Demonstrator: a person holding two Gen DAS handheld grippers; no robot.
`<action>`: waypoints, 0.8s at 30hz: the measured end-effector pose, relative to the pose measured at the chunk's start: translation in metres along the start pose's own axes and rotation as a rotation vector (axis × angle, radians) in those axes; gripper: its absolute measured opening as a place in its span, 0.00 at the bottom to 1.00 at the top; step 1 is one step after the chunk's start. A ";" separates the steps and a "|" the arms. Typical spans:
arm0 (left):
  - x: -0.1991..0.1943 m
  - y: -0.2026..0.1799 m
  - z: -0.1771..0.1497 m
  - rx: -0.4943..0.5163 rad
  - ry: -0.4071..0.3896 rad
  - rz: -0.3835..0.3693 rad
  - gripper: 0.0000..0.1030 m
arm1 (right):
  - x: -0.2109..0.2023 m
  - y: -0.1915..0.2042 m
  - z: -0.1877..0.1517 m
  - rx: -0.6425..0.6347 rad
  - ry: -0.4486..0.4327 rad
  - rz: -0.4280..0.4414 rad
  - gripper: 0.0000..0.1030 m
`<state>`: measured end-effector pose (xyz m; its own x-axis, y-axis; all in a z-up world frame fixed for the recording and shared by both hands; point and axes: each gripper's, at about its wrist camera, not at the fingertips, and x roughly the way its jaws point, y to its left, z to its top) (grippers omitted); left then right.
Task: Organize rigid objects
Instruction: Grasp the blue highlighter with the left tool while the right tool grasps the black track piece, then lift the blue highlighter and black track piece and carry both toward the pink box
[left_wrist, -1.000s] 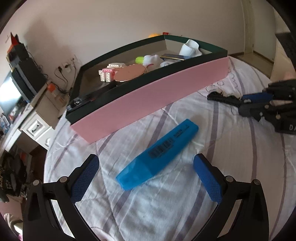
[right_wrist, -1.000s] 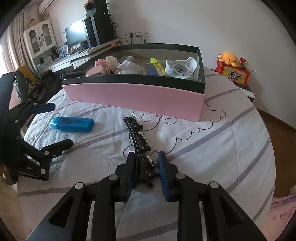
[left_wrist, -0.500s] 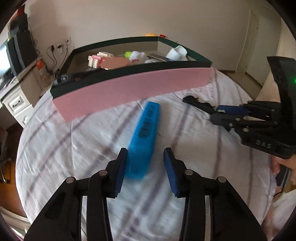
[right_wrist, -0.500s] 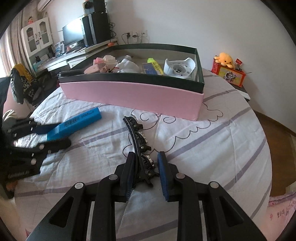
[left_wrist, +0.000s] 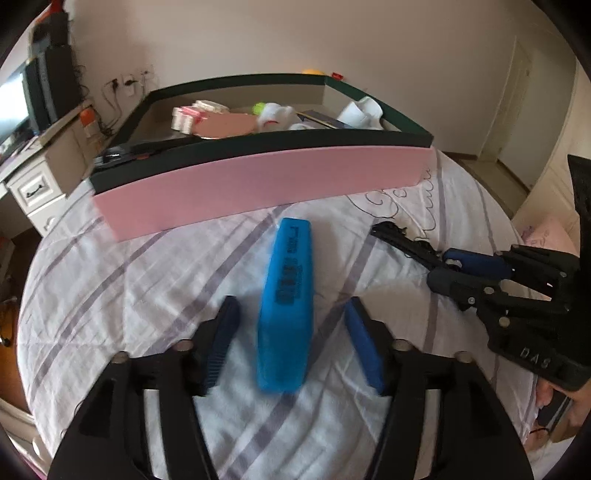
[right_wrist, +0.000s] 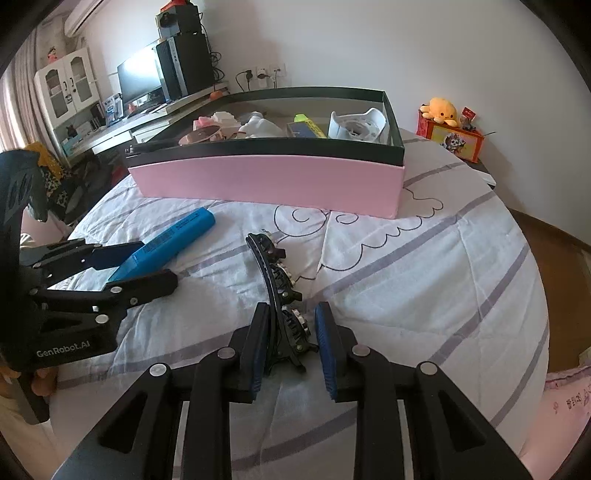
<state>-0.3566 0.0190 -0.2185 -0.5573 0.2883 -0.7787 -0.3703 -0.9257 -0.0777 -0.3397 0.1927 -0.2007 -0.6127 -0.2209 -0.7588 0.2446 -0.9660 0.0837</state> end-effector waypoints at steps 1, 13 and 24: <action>0.002 -0.003 0.001 0.016 0.008 -0.024 0.82 | 0.001 0.002 0.001 -0.005 0.000 -0.007 0.25; -0.007 0.006 -0.002 -0.017 -0.012 0.045 0.26 | 0.000 0.006 0.001 -0.013 0.010 -0.009 0.26; -0.037 -0.001 -0.045 -0.053 -0.040 0.074 0.27 | -0.020 0.029 -0.025 -0.007 0.018 0.083 0.25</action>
<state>-0.3020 -0.0014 -0.2169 -0.6111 0.2273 -0.7583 -0.2879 -0.9561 -0.0546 -0.3018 0.1728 -0.1989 -0.5764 -0.2973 -0.7612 0.2990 -0.9436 0.1421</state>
